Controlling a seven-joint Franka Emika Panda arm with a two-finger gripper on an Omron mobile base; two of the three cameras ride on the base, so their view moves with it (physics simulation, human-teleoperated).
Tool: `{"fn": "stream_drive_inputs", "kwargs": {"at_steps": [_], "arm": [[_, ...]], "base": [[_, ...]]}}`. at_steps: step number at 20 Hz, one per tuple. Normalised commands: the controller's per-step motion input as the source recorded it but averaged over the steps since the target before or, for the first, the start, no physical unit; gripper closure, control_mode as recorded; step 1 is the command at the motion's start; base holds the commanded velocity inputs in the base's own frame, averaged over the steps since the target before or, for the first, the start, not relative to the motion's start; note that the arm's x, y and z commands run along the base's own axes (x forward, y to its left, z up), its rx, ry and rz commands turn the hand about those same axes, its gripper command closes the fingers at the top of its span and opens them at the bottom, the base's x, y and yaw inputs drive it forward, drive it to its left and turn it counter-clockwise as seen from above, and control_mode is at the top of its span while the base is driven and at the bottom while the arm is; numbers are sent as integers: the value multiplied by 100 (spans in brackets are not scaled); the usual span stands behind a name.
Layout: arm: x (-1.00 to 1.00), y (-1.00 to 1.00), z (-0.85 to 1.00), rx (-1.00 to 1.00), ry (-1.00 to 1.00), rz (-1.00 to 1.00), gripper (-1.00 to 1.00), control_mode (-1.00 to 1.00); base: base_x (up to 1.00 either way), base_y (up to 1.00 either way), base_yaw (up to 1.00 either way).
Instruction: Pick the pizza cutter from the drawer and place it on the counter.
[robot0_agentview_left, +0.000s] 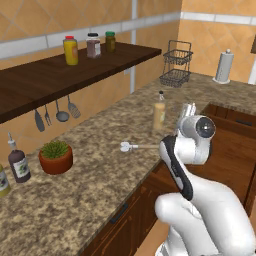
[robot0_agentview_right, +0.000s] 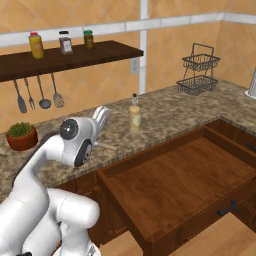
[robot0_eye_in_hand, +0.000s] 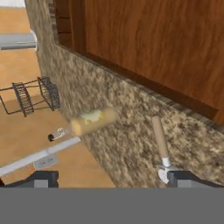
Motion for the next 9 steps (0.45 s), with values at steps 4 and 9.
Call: {"fn": "stream_drive_inputs", "kwargs": {"at_steps": [4,9], "arm": [[-100,-15,100,19,-37,-8,-100,-100],[-54,-8,48,4,-35,-2,-100,-100]], "base": [[0,0,0],[0,0,0]]}}
